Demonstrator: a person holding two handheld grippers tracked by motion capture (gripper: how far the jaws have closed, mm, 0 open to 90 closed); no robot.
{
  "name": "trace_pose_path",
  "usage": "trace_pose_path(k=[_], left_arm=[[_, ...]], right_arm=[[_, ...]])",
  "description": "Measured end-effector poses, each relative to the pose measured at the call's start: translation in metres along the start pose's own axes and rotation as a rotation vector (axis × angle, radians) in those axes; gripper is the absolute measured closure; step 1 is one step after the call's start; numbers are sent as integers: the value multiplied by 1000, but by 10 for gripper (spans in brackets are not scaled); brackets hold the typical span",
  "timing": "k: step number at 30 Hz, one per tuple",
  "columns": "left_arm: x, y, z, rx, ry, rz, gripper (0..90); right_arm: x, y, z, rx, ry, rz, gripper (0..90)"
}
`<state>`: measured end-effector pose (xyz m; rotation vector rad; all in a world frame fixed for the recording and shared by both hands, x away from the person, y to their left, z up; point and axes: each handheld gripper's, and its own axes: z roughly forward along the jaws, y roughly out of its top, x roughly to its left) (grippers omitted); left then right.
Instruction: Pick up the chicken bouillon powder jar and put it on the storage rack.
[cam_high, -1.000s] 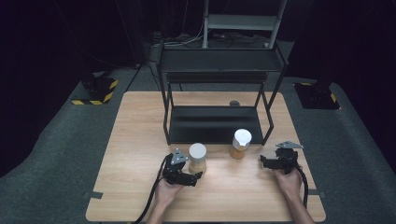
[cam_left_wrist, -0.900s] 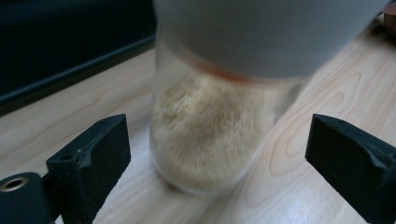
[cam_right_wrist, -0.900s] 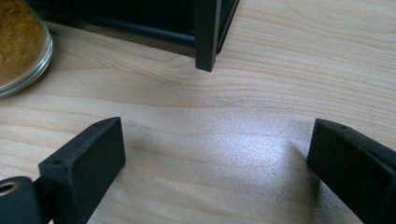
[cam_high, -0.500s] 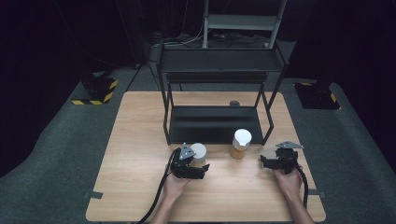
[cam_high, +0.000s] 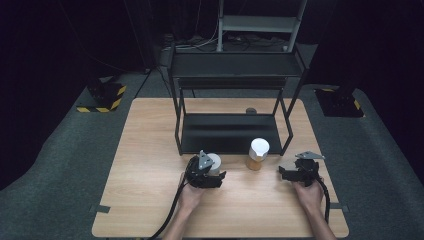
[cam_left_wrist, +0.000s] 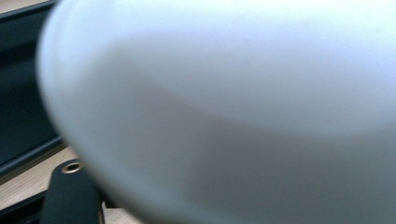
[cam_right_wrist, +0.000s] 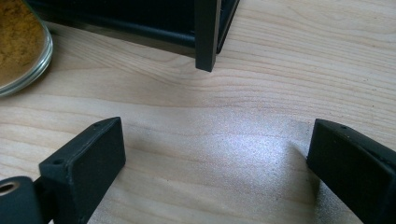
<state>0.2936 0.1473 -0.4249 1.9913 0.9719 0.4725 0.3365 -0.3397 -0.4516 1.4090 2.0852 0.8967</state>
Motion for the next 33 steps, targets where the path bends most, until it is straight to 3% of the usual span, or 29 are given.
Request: trace_pose_path(k=[4, 20, 33], left_arm=[[-1, -1, -2, -6, 10, -5, 323], [-10, -8, -3, -39, 44, 17, 339], [-3, 0, -8, -24, 13, 4, 349]], right_arm=[[0, 0, 0, 0, 0, 0, 38], [0, 0, 0, 0, 0, 0, 38], [0, 0, 0, -1, 0, -1, 40]])
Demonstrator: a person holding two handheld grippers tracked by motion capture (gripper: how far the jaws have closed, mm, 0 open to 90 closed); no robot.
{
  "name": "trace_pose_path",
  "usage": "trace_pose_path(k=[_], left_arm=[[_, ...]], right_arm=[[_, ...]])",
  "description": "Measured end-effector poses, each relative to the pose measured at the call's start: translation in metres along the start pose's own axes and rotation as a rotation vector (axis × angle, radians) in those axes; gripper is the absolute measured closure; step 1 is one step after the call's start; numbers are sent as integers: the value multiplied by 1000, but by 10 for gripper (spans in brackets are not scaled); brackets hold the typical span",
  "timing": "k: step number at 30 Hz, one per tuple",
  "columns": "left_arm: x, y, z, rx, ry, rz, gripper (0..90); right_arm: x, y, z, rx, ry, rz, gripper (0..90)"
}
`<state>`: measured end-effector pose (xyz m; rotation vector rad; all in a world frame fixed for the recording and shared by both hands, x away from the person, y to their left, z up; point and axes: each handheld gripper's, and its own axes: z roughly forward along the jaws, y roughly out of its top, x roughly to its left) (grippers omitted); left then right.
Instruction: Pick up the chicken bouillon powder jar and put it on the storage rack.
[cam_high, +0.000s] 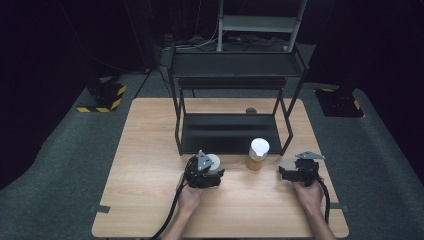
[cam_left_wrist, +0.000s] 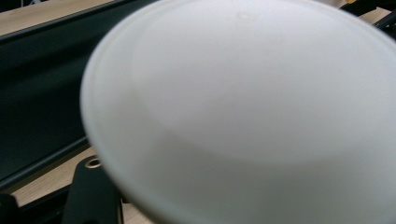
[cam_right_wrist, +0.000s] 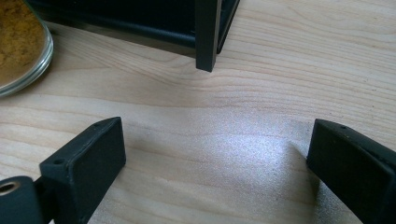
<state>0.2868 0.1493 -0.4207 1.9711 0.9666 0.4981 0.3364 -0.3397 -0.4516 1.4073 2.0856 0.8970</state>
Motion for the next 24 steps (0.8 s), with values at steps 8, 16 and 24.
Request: trace_pose_path(k=[8, 16, 24], left_arm=[[1, 4, -2, 6, -11, -3, 355], [4, 11, -7, 1, -26, -6, 358], [11, 27, -17, 2, -52, -8, 358]], right_arm=[[0, 0, 0, 0, 0, 0, 40], [0, 0, 0, 0, 0, 0, 40], [0, 0, 0, 0, 0, 0, 40]])
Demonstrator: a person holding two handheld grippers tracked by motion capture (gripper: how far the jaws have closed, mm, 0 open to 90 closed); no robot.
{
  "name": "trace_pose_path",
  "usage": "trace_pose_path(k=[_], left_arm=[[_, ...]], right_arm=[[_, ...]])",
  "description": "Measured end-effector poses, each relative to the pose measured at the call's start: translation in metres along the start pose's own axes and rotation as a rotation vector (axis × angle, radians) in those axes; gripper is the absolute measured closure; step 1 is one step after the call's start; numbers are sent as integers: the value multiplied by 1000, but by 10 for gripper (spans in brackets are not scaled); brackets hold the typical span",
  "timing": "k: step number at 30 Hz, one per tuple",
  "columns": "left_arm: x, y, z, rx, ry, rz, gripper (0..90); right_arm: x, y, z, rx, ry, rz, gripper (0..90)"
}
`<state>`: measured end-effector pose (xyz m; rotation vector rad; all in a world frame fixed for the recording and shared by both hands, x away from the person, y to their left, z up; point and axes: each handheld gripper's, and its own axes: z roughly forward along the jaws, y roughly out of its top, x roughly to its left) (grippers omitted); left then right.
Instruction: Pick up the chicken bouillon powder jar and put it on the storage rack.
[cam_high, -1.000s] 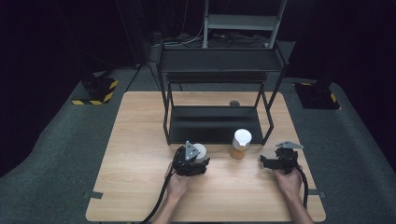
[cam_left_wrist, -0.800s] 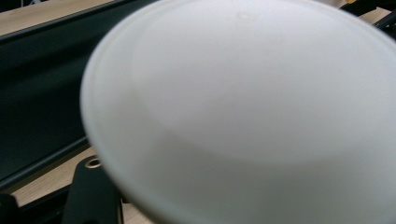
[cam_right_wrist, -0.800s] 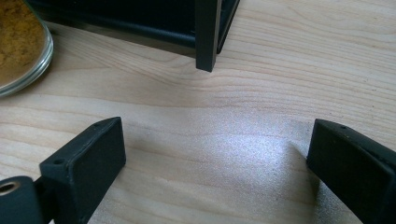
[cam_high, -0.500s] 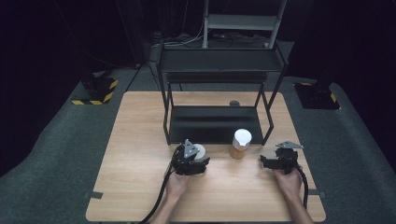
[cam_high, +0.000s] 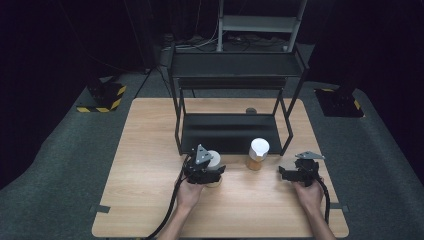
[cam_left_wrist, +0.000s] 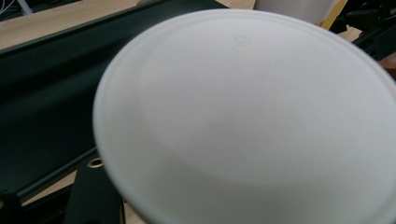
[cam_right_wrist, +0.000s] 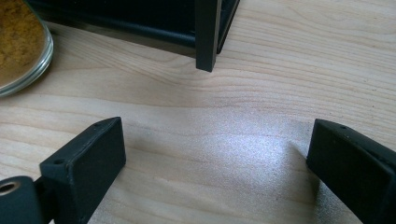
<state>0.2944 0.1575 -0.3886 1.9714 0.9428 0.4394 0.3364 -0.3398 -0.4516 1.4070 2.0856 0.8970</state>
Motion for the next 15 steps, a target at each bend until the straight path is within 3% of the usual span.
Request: trace_pose_path(k=[9, 15], left_arm=[[10, 29, -14, 15, -21, 10, 358], [19, 61, -29, 18, -41, 25, 358]], right_arm=[[0, 0, 0, 0, 0, -1, 40], [0, 0, 0, 0, 0, -1, 40]])
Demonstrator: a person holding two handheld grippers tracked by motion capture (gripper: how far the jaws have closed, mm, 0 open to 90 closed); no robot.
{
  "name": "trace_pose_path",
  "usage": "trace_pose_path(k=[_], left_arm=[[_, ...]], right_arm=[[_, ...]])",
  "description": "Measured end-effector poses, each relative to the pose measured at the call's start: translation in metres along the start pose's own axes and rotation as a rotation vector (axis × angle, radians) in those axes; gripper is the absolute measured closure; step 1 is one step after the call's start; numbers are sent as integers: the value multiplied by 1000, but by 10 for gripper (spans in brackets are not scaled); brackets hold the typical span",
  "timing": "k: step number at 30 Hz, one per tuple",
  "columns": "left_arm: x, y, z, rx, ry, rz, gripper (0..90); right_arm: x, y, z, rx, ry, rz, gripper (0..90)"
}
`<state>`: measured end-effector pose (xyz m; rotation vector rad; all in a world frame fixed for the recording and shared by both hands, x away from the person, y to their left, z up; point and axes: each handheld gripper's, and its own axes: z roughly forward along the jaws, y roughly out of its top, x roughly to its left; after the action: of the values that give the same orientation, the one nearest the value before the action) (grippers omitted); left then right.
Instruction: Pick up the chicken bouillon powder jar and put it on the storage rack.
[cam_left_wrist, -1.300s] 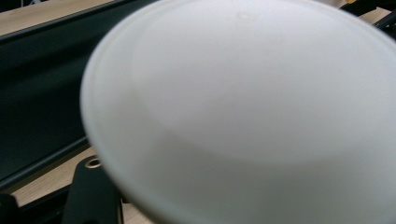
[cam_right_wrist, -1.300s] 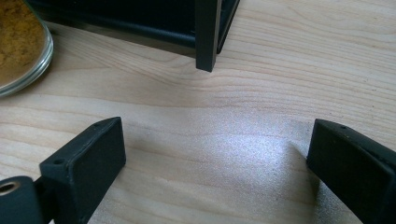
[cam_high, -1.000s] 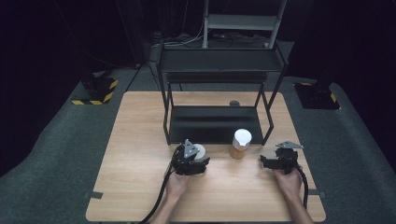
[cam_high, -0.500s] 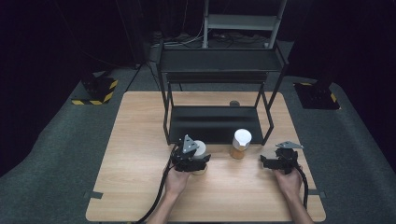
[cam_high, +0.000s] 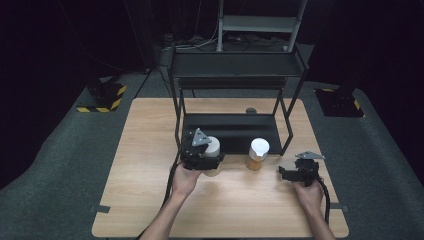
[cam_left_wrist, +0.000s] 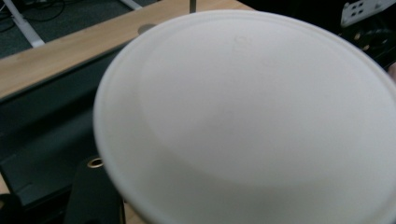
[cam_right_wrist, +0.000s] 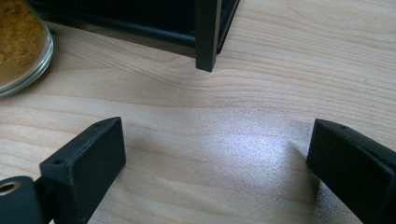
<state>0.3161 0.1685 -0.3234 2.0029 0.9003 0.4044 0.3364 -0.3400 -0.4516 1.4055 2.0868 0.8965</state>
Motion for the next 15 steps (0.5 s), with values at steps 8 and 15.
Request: trace_pose_path(k=[8, 15], left_arm=[[9, 42, -18, -10, -30, 16, 358], [11, 77, -30, -17, -39, 47, 358]], right_arm=[[0, 0, 0, 0, 0, -1, 40], [0, 0, 0, 0, 0, 0, 40]])
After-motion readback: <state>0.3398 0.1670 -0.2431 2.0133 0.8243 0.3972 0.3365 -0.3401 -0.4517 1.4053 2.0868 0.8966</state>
